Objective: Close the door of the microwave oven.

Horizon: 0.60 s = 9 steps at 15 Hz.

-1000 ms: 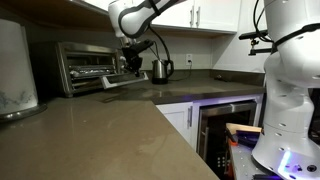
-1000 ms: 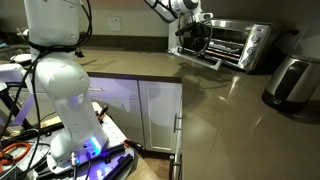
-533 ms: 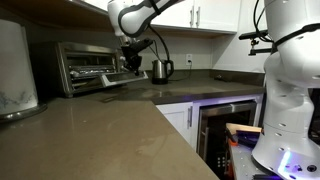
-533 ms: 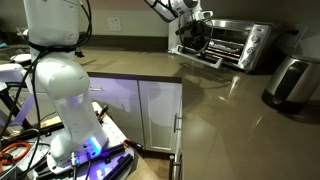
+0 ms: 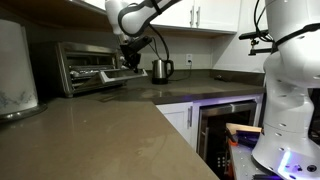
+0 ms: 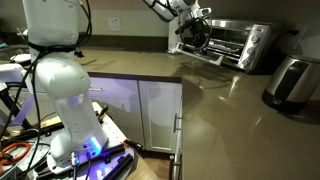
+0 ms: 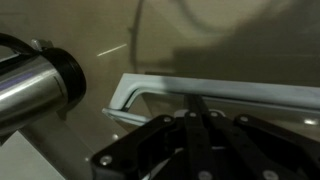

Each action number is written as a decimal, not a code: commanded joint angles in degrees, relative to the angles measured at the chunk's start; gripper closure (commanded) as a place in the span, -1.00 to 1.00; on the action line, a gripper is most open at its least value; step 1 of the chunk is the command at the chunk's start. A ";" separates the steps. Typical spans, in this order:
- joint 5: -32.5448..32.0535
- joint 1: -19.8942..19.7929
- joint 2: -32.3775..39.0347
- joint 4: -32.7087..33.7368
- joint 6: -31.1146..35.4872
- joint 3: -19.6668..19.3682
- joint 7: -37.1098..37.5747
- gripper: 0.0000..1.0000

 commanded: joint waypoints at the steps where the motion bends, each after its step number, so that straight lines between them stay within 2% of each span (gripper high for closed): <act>1: -4.26 -0.46 1.68 2.32 2.46 -0.25 2.94 1.00; 9: -8.64 0.65 0.35 2.40 0.04 0.70 6.70 1.00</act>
